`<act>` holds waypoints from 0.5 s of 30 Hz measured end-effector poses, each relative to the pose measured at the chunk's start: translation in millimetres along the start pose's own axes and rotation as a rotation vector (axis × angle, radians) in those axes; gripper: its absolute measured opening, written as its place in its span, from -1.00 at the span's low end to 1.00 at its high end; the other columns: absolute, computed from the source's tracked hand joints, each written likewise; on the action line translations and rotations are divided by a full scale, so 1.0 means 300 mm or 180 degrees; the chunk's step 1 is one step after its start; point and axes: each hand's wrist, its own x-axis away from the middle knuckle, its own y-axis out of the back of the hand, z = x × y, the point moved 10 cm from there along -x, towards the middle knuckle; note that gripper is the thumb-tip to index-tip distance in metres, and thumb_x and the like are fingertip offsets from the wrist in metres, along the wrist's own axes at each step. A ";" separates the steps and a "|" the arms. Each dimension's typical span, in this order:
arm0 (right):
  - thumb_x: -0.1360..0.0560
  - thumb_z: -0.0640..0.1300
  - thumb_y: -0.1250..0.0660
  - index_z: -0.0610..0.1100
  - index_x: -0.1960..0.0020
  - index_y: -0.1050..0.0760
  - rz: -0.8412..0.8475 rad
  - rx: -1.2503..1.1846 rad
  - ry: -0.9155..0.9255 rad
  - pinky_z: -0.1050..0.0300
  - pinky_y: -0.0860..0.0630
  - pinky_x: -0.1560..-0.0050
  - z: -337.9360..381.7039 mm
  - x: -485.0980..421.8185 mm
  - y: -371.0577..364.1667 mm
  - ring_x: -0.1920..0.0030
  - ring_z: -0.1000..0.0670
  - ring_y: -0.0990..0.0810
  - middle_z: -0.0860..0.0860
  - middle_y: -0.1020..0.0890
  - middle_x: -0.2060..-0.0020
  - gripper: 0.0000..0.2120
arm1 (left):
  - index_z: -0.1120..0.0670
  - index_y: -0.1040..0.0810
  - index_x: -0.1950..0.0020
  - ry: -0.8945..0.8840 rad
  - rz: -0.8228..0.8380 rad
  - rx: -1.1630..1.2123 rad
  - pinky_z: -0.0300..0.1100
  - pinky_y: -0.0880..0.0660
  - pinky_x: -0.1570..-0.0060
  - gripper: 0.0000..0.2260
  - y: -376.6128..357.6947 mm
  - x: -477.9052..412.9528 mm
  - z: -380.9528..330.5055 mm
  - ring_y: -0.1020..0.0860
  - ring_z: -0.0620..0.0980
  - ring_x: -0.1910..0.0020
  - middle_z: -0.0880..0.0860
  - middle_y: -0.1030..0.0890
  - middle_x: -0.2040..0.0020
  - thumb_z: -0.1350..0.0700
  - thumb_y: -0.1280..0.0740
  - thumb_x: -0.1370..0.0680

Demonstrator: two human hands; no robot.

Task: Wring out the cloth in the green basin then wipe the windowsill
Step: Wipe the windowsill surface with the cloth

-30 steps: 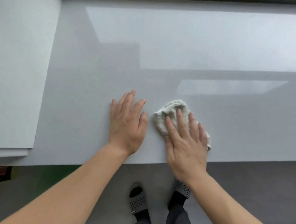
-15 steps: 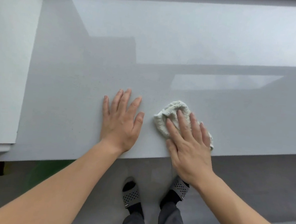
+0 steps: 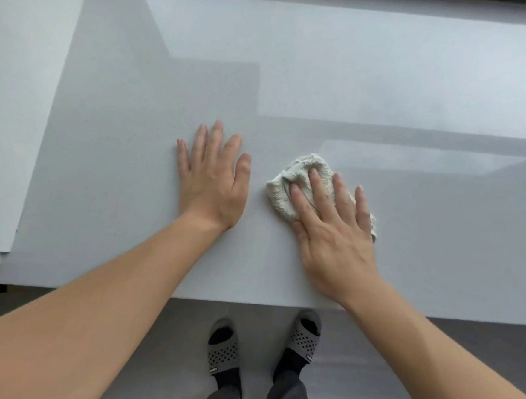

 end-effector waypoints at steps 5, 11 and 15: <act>-0.66 0.12 0.06 0.07 -0.62 -0.05 -0.0085 -0.0105 -0.0305 -0.11 0.18 -0.57 -0.217 -0.256 0.053 -0.61 -0.18 0.12 0.00 0.02 -0.63 -0.46 | -0.07 -0.18 -0.58 -0.0006 0.0066 -0.0211 0.16 0.27 -0.52 -0.40 -0.017 0.001 -0.003 0.13 0.02 -0.61 0.04 0.01 -0.64 -0.23 0.20 -0.59; -0.63 0.19 0.08 0.21 -0.61 0.02 -0.0128 -0.0262 -0.0167 -0.12 0.20 -0.55 -0.087 -0.375 0.068 -0.61 -0.13 0.16 0.11 0.06 -0.63 -0.45 | -0.03 -0.37 -0.44 0.0176 -0.0095 -0.0170 0.28 0.20 -0.49 -0.41 0.016 -0.045 -0.024 -0.09 0.10 -0.56 0.11 -0.24 -0.55 -0.25 0.14 -0.57; -0.67 0.19 0.10 0.26 -0.59 -0.01 0.0031 -0.0130 0.0586 -0.05 0.20 -0.56 -0.116 -0.402 0.067 -0.61 -0.06 0.13 0.17 0.03 -0.62 -0.51 | -0.03 -0.33 -0.49 0.0194 -0.0119 -0.0012 0.24 0.23 -0.50 -0.42 0.033 -0.210 -0.046 -0.05 0.08 -0.58 0.08 -0.19 -0.59 -0.23 0.13 -0.58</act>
